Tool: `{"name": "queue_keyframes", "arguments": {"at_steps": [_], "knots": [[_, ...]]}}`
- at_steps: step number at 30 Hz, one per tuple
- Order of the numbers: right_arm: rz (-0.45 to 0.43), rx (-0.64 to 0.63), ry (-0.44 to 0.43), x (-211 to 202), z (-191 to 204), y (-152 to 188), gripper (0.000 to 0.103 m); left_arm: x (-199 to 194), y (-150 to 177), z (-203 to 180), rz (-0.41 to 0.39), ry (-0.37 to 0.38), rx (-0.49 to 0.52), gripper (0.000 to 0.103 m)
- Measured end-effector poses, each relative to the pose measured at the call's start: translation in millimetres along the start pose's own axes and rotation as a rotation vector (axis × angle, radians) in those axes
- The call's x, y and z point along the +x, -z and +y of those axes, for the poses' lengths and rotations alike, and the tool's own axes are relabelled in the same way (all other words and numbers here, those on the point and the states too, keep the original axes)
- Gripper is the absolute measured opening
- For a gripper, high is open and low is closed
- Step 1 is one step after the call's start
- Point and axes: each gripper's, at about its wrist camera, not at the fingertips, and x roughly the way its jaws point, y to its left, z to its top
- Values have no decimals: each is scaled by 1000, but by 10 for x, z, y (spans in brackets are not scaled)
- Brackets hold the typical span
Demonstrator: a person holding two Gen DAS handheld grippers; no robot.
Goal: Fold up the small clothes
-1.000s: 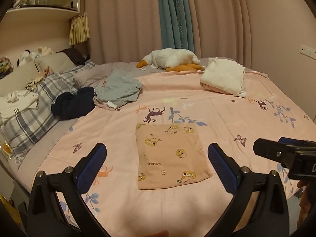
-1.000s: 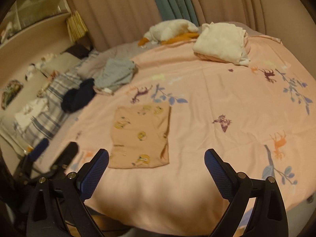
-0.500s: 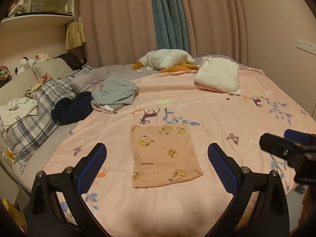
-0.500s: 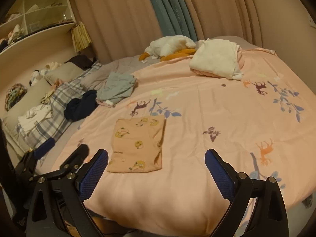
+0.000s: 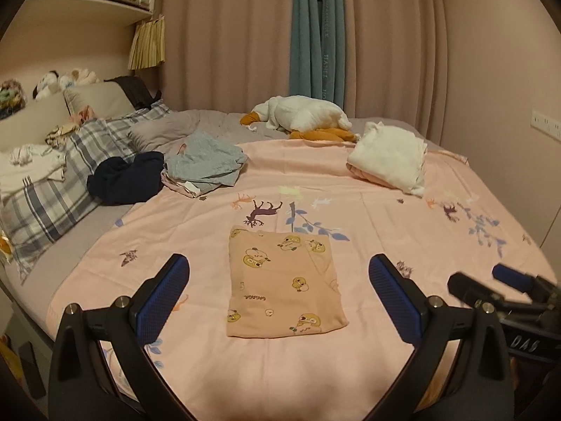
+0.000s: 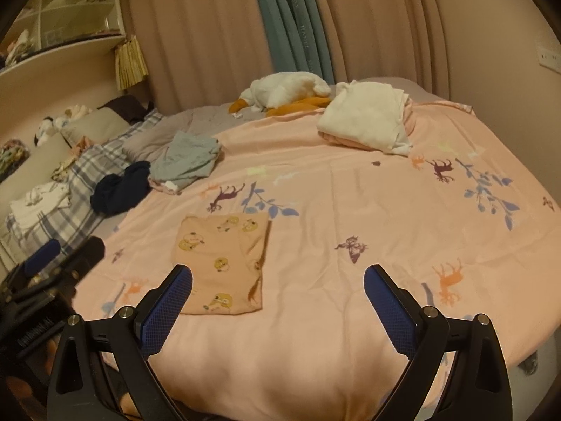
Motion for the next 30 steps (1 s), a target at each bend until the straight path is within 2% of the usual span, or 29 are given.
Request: {"name": "queue_keyframes", "arguments": {"at_steps": [3,9,14,30], "knots": [[-2,-5,-5,10,-2,-6,98,-23,-44,38,-8,-5,-30,103],[-9,-2,-23,-8,-20,-16,98,-40,-60,-26,7,13,-21,103],[-19,-8,-27,-24,-28,-23,98,-83,-72,-56,-17,-10,-32,103],[-29,-8,-10,-14,-76,-61,98,-9,-59,-136,12,-50,4,103]]}}
